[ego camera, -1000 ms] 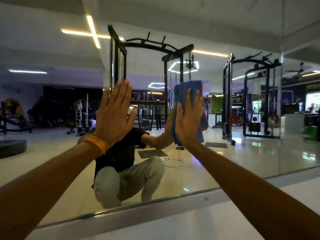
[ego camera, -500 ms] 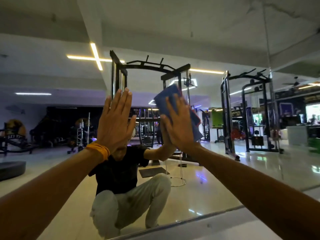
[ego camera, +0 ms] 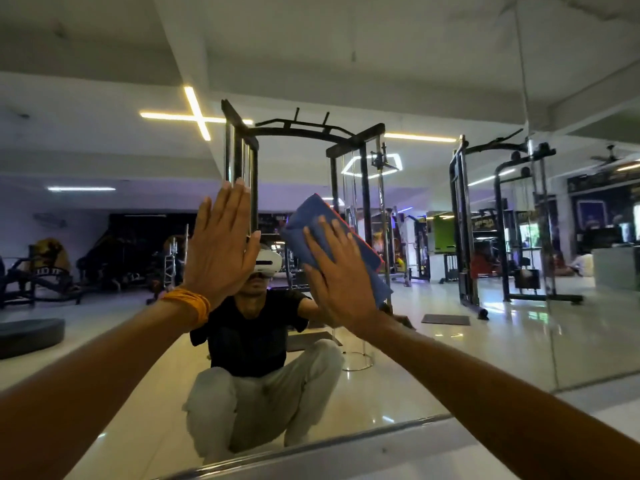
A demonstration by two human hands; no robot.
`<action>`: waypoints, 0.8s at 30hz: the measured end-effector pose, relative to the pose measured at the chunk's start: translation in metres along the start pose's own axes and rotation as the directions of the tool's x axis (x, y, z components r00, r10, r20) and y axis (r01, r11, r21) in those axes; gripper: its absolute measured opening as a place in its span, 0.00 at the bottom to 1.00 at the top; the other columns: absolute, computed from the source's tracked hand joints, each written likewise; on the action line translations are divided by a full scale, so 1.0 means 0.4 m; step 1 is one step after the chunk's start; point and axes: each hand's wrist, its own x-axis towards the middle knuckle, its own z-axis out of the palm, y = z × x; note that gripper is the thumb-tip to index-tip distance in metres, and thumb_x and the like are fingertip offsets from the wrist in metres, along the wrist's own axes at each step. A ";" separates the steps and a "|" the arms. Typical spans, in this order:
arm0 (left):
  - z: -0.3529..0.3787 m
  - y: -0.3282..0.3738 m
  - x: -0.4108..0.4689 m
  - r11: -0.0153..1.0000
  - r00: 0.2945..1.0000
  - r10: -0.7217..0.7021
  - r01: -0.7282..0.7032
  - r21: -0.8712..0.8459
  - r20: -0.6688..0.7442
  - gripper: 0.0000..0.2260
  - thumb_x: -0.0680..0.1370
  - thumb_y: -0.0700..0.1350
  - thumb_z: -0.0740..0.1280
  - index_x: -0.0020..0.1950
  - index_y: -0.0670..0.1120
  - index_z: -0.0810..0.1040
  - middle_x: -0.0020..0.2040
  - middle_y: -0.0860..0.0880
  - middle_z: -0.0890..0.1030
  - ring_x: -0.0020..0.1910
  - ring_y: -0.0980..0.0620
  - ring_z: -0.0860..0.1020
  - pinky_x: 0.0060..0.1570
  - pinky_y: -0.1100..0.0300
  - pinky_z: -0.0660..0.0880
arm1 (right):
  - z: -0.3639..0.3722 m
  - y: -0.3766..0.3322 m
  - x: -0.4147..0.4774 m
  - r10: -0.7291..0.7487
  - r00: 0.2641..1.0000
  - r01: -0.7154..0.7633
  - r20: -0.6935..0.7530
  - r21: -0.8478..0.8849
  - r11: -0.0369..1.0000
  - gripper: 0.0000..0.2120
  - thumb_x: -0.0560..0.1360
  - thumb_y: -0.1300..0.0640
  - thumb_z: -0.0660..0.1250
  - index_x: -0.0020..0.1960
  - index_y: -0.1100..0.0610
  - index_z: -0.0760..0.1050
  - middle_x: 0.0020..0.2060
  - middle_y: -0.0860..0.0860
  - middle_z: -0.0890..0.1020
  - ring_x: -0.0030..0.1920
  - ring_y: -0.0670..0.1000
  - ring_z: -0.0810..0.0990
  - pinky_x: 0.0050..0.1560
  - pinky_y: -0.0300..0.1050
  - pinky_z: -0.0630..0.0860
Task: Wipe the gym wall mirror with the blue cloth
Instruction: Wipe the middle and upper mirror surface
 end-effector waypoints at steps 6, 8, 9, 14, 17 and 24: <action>0.029 0.102 -0.061 0.999 0.999 -0.002 0.003 -0.036 0.046 0.30 0.85 0.53 0.52 0.84 0.42 0.50 0.85 0.43 0.48 0.84 0.46 0.45 0.82 0.42 0.44 | -0.148 0.276 -0.011 0.367 0.930 -0.367 -0.018 -0.010 0.930 0.28 0.85 0.45 0.52 0.82 0.54 0.58 0.82 0.57 0.57 0.82 0.59 0.53 0.80 0.63 0.54; 0.037 0.120 -0.069 0.999 0.998 -0.045 0.046 -0.021 0.050 0.31 0.85 0.54 0.51 0.84 0.42 0.48 0.85 0.43 0.47 0.84 0.46 0.44 0.81 0.40 0.44 | -0.149 0.264 -0.041 0.585 0.803 -0.583 -0.111 0.057 0.811 0.29 0.84 0.45 0.54 0.82 0.54 0.58 0.82 0.57 0.57 0.81 0.59 0.53 0.81 0.62 0.51; 0.041 0.130 -0.071 0.997 0.996 -0.070 0.072 -0.025 0.050 0.31 0.85 0.54 0.50 0.84 0.42 0.48 0.85 0.43 0.47 0.84 0.46 0.44 0.81 0.40 0.45 | -0.133 0.234 -0.066 0.597 0.793 -0.596 -0.121 0.046 0.802 0.29 0.85 0.46 0.54 0.83 0.55 0.57 0.82 0.58 0.57 0.81 0.59 0.53 0.81 0.59 0.48; 0.069 0.197 -0.112 0.993 0.993 -0.111 0.112 -0.034 0.026 0.31 0.84 0.53 0.51 0.84 0.40 0.49 0.85 0.42 0.47 0.84 0.45 0.45 0.81 0.38 0.46 | -0.079 0.205 -0.216 -0.110 0.991 0.120 0.072 -0.150 0.981 0.26 0.84 0.52 0.58 0.80 0.59 0.62 0.79 0.60 0.63 0.80 0.62 0.57 0.77 0.63 0.57; 0.080 0.228 -0.149 0.989 0.990 -0.141 0.141 -0.050 0.007 0.31 0.84 0.52 0.52 0.84 0.40 0.49 0.85 0.42 0.47 0.84 0.44 0.45 0.81 0.40 0.44 | -0.158 0.345 -0.219 0.015 1.000 -0.016 -0.007 -0.175 0.984 0.27 0.87 0.45 0.50 0.80 0.59 0.61 0.80 0.59 0.59 0.81 0.61 0.55 0.77 0.67 0.56; 0.070 0.260 -0.246 0.997 0.994 -0.057 0.062 -0.052 0.098 0.31 0.85 0.52 0.53 0.84 0.40 0.51 0.85 0.42 0.49 0.84 0.44 0.47 0.81 0.40 0.47 | -0.069 0.138 -0.315 0.409 0.908 -0.413 -0.086 -0.039 0.910 0.27 0.85 0.50 0.53 0.83 0.54 0.53 0.82 0.58 0.57 0.82 0.60 0.51 0.81 0.59 0.49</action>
